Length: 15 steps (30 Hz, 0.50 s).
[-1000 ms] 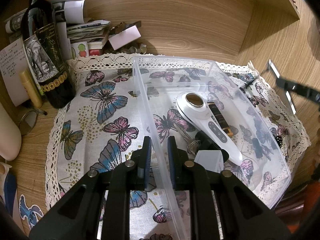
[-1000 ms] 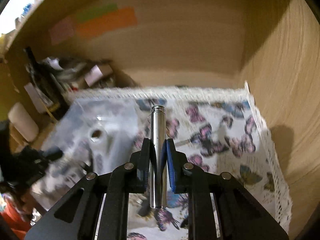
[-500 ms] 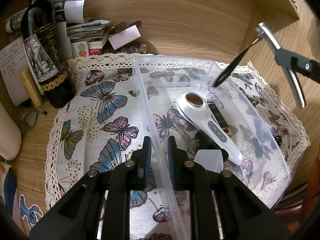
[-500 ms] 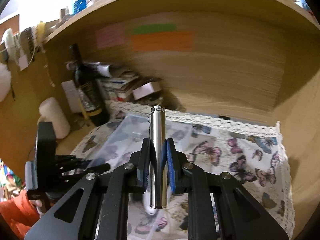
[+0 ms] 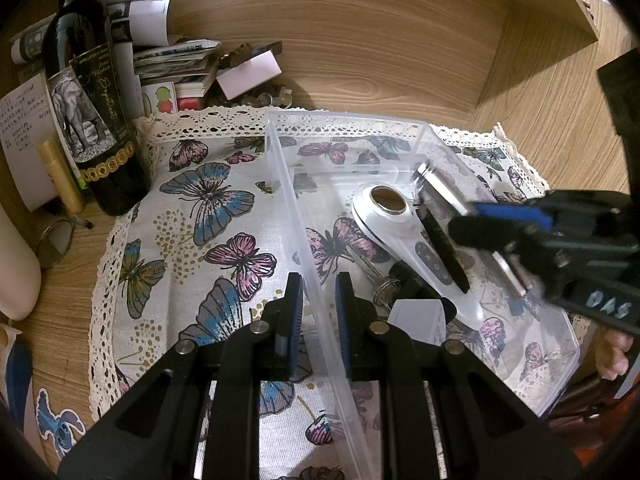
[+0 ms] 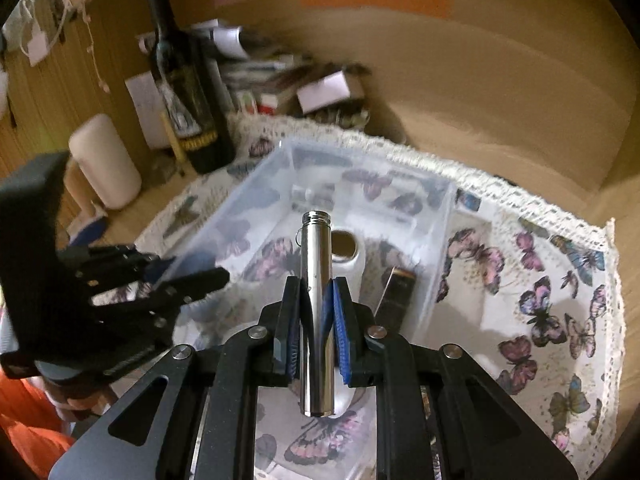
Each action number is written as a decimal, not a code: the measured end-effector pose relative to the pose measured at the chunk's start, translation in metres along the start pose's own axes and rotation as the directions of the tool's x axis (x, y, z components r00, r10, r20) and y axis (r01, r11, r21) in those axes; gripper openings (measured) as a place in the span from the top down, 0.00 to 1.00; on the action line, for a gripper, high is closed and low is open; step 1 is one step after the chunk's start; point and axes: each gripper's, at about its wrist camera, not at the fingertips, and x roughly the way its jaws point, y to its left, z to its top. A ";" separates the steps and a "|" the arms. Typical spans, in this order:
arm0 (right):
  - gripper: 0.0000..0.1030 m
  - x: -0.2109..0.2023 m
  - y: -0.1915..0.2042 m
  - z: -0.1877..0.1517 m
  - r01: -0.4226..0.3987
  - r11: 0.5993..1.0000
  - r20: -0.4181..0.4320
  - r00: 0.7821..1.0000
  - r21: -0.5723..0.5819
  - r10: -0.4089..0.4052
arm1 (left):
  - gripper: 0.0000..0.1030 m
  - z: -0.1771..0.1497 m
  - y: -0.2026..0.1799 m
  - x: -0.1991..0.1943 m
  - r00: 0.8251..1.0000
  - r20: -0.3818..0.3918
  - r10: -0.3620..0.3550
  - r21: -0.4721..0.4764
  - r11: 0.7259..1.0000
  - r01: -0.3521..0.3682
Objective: Organize rigid objects
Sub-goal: 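Carry the silver tube into the clear box and release it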
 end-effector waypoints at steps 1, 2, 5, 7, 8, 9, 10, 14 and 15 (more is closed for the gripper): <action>0.86 0.004 0.000 -0.001 -0.002 1.000 -0.015 1.000 -0.004 0.002 | 0.84 0.000 0.000 0.000 1.000 0.000 0.000 0.000 1.000 0.000; 0.86 0.007 -0.001 -0.002 -0.006 1.000 -0.026 1.000 0.001 0.006 | 0.84 0.000 0.000 0.000 1.000 0.000 0.000 0.000 1.000 0.000; 0.86 0.013 -0.002 -0.003 -0.018 1.000 -0.054 0.998 0.011 0.019 | 0.84 0.000 0.000 0.000 1.000 0.000 0.001 0.001 1.000 -0.001; 0.86 0.017 -0.001 -0.004 -0.016 1.000 -0.073 0.997 0.008 0.017 | 0.84 0.000 0.000 0.000 1.000 0.000 0.001 0.001 1.000 -0.001; 0.86 0.017 -0.001 -0.004 -0.014 1.000 -0.074 0.997 0.007 0.015 | 0.84 0.000 0.000 0.000 1.000 0.000 0.001 0.001 1.000 -0.001; 0.86 0.016 0.000 -0.004 -0.008 1.000 -0.068 0.998 0.002 0.008 | 0.84 0.000 0.000 0.000 1.000 0.000 0.001 0.000 1.000 -0.001; 0.86 0.014 0.001 -0.004 -0.001 1.000 -0.063 0.998 -0.005 0.000 | 0.84 0.000 0.000 0.000 1.000 0.000 0.001 0.000 1.000 -0.001; 0.86 0.004 0.000 -0.002 0.003 1.000 -0.036 0.999 -0.006 -0.003 | 0.84 0.000 0.000 0.000 1.000 0.000 0.001 0.000 1.000 -0.001; 0.85 0.000 -0.001 -0.002 0.007 1.000 -0.026 1.000 -0.004 -0.008 | 0.84 0.000 0.000 0.000 1.000 0.001 0.001 0.000 1.000 -0.001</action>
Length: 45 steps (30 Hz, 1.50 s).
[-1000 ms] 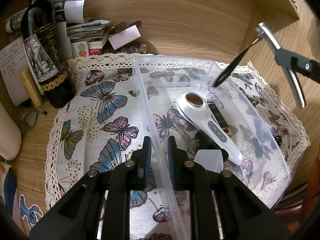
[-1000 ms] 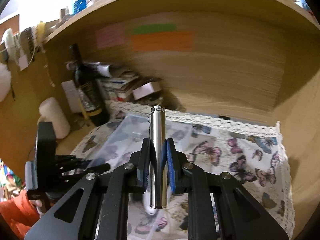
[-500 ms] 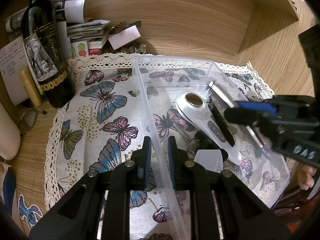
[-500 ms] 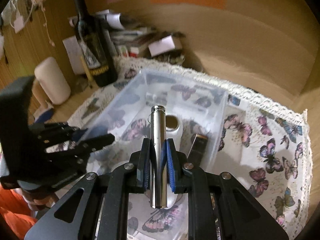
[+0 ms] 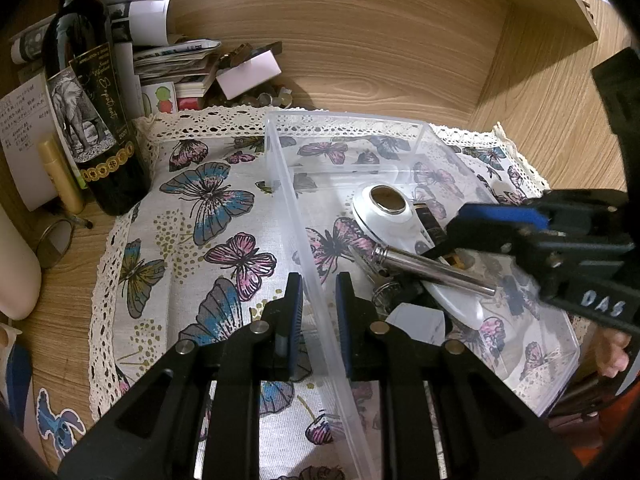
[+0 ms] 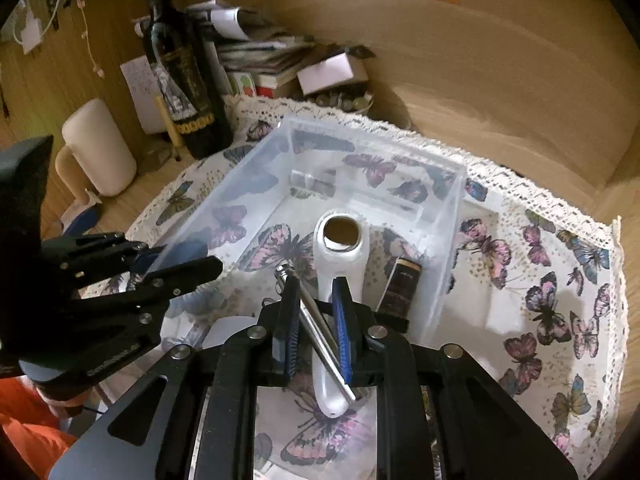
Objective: Organize rigid objects
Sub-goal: 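Carry the silver tube into the clear box and release it, then grasp the black-and-gold tube on the cloth with the right gripper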
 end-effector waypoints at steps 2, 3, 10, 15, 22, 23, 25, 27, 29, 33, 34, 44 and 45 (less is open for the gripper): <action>0.84 -0.006 -0.003 0.001 0.009 1.000 0.015 1.000 0.008 -0.009 | 0.84 0.000 0.000 0.000 1.000 0.000 0.000 0.001 1.000 0.000; 0.83 -0.012 -0.005 0.000 0.017 1.000 0.027 0.999 0.017 -0.018 | 0.84 0.000 0.000 0.000 1.000 0.000 0.000 0.001 1.000 0.000; 0.71 -0.050 -0.026 -0.011 0.104 0.991 0.097 0.989 0.079 -0.112 | 0.84 0.000 0.000 0.000 1.000 0.000 0.000 0.002 1.000 0.000; 0.61 -0.074 -0.051 -0.028 0.178 0.971 0.111 0.974 0.163 -0.197 | 0.84 0.000 -0.002 -0.001 1.000 0.000 0.001 0.004 1.000 -0.001; 0.58 -0.078 -0.082 -0.062 0.252 0.931 0.048 0.961 0.265 -0.274 | 0.84 0.000 -0.002 -0.001 1.000 0.000 0.002 0.005 1.000 -0.002; 0.57 -0.076 -0.087 -0.068 0.260 0.924 0.032 0.959 0.280 -0.280 | 0.84 0.000 -0.002 -0.001 1.000 0.000 0.003 0.007 1.000 -0.003; 0.57 -0.072 -0.095 -0.079 0.270 0.912 0.000 0.959 0.308 -0.284 | 0.84 0.000 -0.003 -0.001 1.000 0.000 0.005 0.011 1.000 -0.005; 0.57 -0.066 -0.102 -0.089 0.279 0.900 -0.033 0.958 0.336 -0.285 | 0.84 0.000 -0.004 -0.001 1.000 -0.001 0.007 0.014 1.000 -0.007; 0.57 -0.062 -0.108 -0.099 0.277 0.889 -0.060 0.960 0.365 -0.274 | 0.84 0.000 -0.004 -0.001 1.000 -0.001 0.007 0.014 1.000 -0.007; 0.57 -0.048 -0.114 -0.117 0.281 0.877 -0.111 0.960 0.390 -0.258 | 0.84 0.000 -0.004 -0.001 1.000 -0.001 0.008 0.014 1.000 -0.008; 0.57 -0.045 -0.115 -0.121 0.279 0.876 -0.120 0.960 0.392 -0.252 | 0.84 0.000 -0.004 -0.001 1.000 -0.001 0.008 0.014 1.000 -0.008; 0.70 -0.041 -0.111 -0.128 0.284 0.880 -0.113 0.959 0.382 -0.260 | 0.84 0.000 -0.004 -0.001 1.000 -0.001 0.007 0.014 1.000 -0.007; 0.70 -0.043 -0.110 -0.127 0.288 0.880 -0.104 0.958 0.379 -0.268 | 0.84 0.000 -0.004 -0.001 1.000 -0.001 0.007 0.014 1.000 -0.007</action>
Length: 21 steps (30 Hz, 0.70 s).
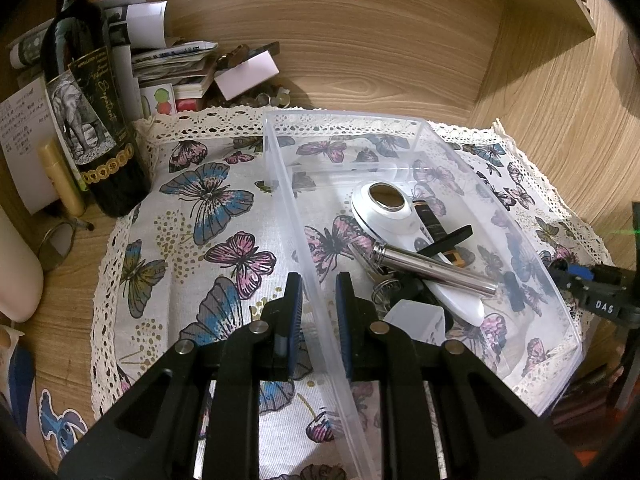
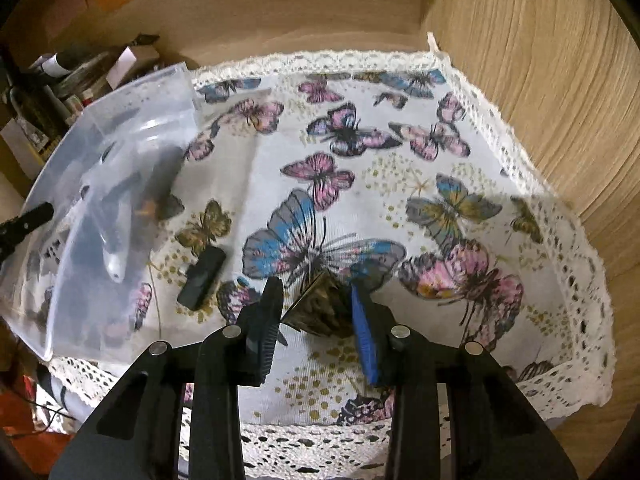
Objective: Organize rigid objects
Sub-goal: 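Grasp the black-and-gold tube on the cloth with the right gripper, then lower the black-and-gold tube into the clear box and open the right gripper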
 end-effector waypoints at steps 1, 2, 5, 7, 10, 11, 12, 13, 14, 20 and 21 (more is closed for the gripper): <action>0.70 -0.001 0.000 0.003 0.000 1.000 0.009 1.000 0.001 0.000 | 0.84 0.000 0.000 0.000 1.000 0.000 0.000 0.001 1.000 0.000; 0.70 -0.003 0.000 0.006 -0.002 1.000 0.019 1.000 -0.001 0.002 | 0.84 0.000 0.000 0.000 1.000 0.000 0.000 0.000 1.000 0.000; 0.70 -0.013 0.006 0.016 -0.006 1.000 0.056 0.998 -0.015 0.007 | 0.84 0.000 0.000 0.000 1.000 0.000 0.000 0.000 1.000 0.000; 0.70 -0.020 0.012 0.022 -0.010 1.000 0.082 0.997 -0.029 0.012 | 0.84 0.000 0.000 0.000 1.000 0.000 0.000 0.000 1.000 0.000; 0.70 -0.032 0.022 0.034 -0.019 0.998 0.127 0.992 -0.059 0.026 | 0.84 0.000 0.000 0.000 1.000 0.000 0.001 0.000 1.000 -0.001; 0.70 -0.035 0.025 0.037 -0.021 0.997 0.139 0.990 -0.068 0.030 | 0.84 0.000 0.000 0.000 1.000 0.000 0.001 0.000 1.000 -0.001; 0.70 -0.038 0.029 0.042 -0.026 0.996 0.155 0.987 -0.081 0.038 | 0.84 0.000 0.000 0.000 1.000 0.000 0.001 0.000 1.000 -0.001; 0.70 -0.041 0.033 0.045 -0.026 0.995 0.166 0.985 -0.095 0.042 | 0.84 0.000 0.000 0.000 1.000 0.000 0.001 0.000 1.000 -0.001; 0.70 -0.045 0.037 0.049 -0.028 0.994 0.179 0.983 -0.109 0.048 | 0.84 0.000 0.000 0.000 1.000 0.000 0.001 0.000 1.000 -0.001; 0.70 -0.057 0.062 0.069 -0.051 0.981 0.232 0.968 -0.187 0.095 | 0.84 0.000 0.000 0.000 1.000 0.000 0.001 0.000 1.000 -0.001; 0.70 -0.058 0.066 0.072 -0.058 0.978 0.238 0.966 -0.200 0.106 | 0.84 0.000 0.000 0.000 1.000 0.000 0.001 0.000 1.000 -0.001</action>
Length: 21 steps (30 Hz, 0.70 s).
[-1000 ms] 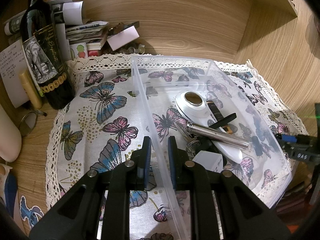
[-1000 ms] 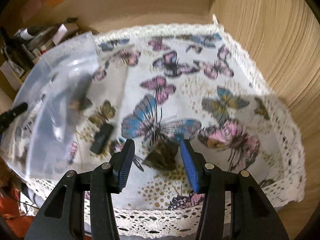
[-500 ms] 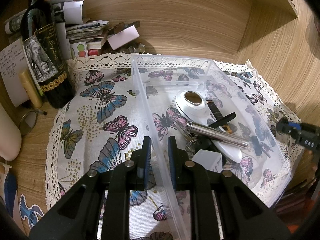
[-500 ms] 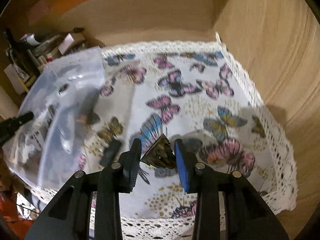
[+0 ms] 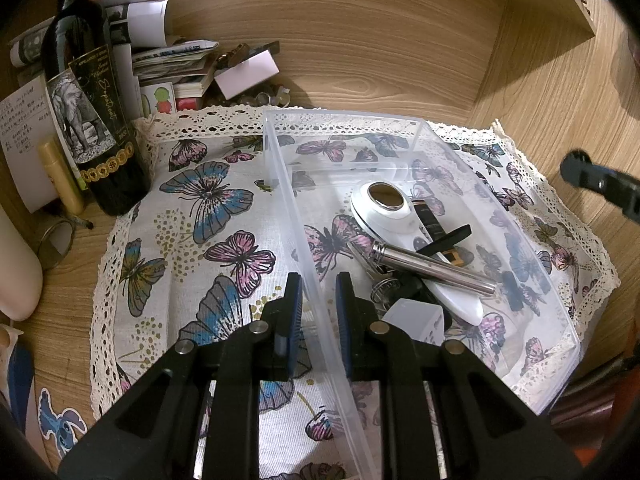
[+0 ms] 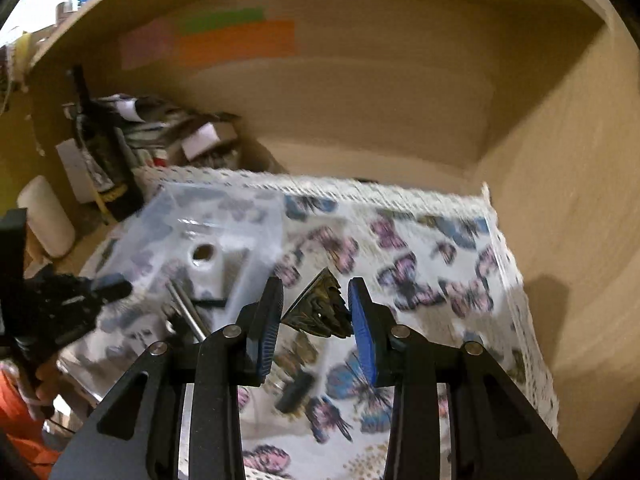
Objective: Organize rigid objects
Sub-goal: 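Lower the black-and-gold tube into the clear box and open the right gripper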
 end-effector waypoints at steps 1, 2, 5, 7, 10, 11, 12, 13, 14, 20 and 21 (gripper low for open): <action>0.70 -0.001 0.004 0.003 -0.010 1.000 0.006 1.000 -0.010 0.010 | 0.84 0.000 0.000 0.000 1.000 0.000 0.000 0.000 1.000 0.000; 0.70 -0.001 0.009 0.006 -0.021 1.000 0.013 1.000 -0.020 0.022 | 0.84 0.000 0.000 0.000 1.000 0.000 0.000 0.000 1.000 0.000; 0.70 0.001 0.021 0.013 -0.056 0.997 0.023 0.998 -0.050 0.057 | 0.84 0.000 0.000 0.000 1.000 0.000 0.000 0.000 1.000 0.000; 0.70 0.004 0.030 0.016 -0.077 0.995 0.023 0.997 -0.070 0.079 | 0.84 0.000 0.000 0.000 1.000 0.000 0.000 0.000 1.000 0.000; 0.70 0.012 0.043 0.018 -0.109 0.989 0.011 0.994 -0.097 0.111 | 0.84 0.000 0.000 0.000 1.000 0.000 0.000 0.000 1.000 0.000; 0.70 0.014 0.046 0.018 -0.116 0.988 0.006 0.993 -0.103 0.117 | 0.84 0.000 0.000 0.000 1.000 0.000 0.000 0.000 1.000 0.000; 0.70 0.018 0.051 0.017 -0.127 0.986 -0.004 0.992 -0.111 0.127 | 0.84 0.000 0.000 0.000 1.000 0.000 0.000 0.000 1.000 0.000; 0.70 0.020 0.054 0.017 -0.133 0.984 -0.011 0.991 -0.115 0.133 | 0.84 0.000 0.000 0.000 1.000 0.000 0.000 0.000 1.000 0.000; 0.70 0.023 0.056 0.016 -0.139 0.983 -0.020 0.990 -0.119 0.138 | 0.84 0.000 0.000 0.000 1.000 0.000 0.000 0.000 1.000 0.000; 0.70 0.045 0.065 0.011 -0.165 0.978 -0.084 0.984 -0.131 0.155 | 0.84 0.000 0.000 0.000 1.000 0.000 0.000 0.000 1.000 0.000; 0.70 0.048 0.066 0.009 -0.166 0.977 -0.095 0.983 -0.131 0.155 | 0.84 0.000 0.000 0.000 1.000 0.000 0.000 -0.001 1.000 0.000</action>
